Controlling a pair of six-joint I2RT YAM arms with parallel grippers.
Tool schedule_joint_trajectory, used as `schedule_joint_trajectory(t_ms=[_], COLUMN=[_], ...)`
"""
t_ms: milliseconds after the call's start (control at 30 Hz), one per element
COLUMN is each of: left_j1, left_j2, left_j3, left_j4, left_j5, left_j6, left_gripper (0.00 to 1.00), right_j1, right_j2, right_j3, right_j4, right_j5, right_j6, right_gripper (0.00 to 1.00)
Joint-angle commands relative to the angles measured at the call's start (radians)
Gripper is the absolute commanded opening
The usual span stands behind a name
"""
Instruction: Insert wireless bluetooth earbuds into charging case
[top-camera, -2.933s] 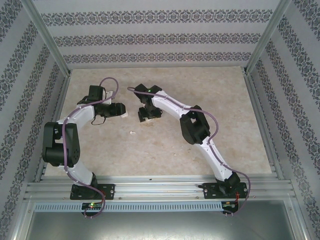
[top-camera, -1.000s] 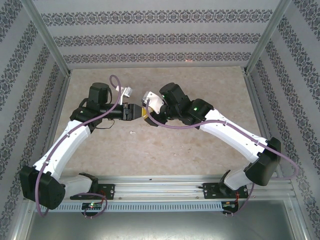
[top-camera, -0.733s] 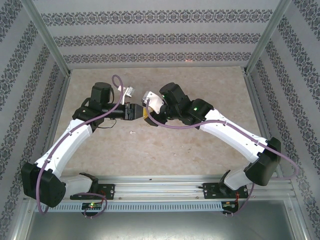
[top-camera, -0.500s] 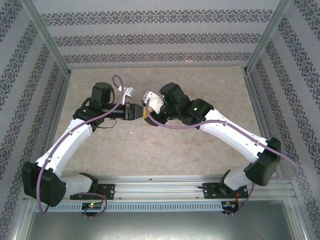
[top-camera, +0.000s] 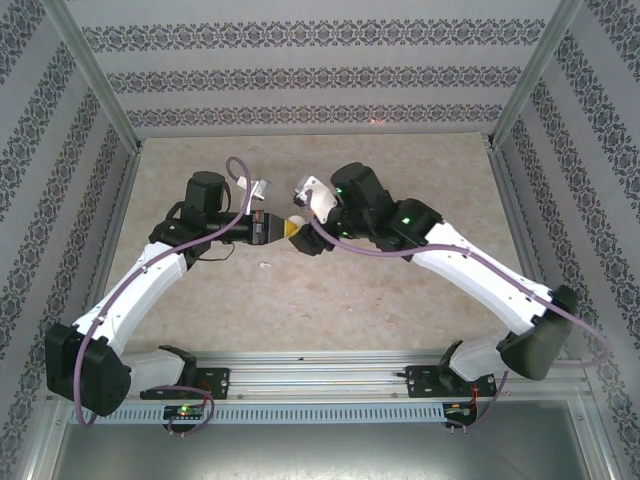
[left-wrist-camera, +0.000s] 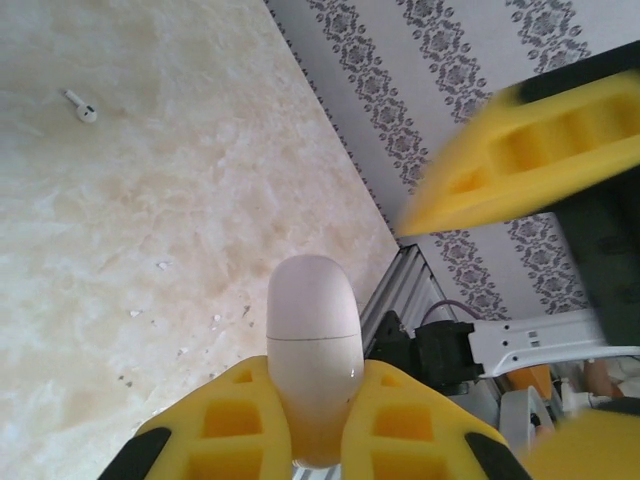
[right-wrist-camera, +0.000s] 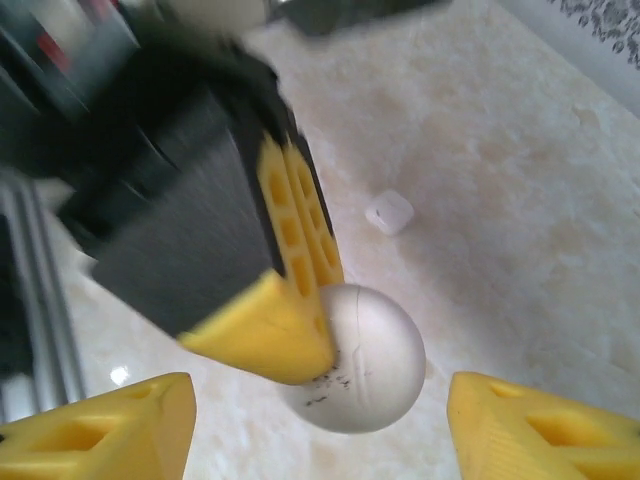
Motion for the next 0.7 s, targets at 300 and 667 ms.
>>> schedule_joint_trajectory(t_ms=[300,667], left_j1=[0.008,0.007], left_j2=[-0.134,-0.174], left_j3=[-0.222,-0.279], left_j4=[0.573,0.74], left_j5=[0.139,0.18], left_j6=[-0.034,-0.093], left_gripper=[0.0,0.0], right_j1=[-0.183,-0.171], right_j2=[-0.169,-0.068], right_j3=[-0.137,-0.164], right_j4=[0.254,0.266], right_j5=[-0.356,-0.485], right_j6=[0.385,0.403], right_gripper=[0.74,0.67])
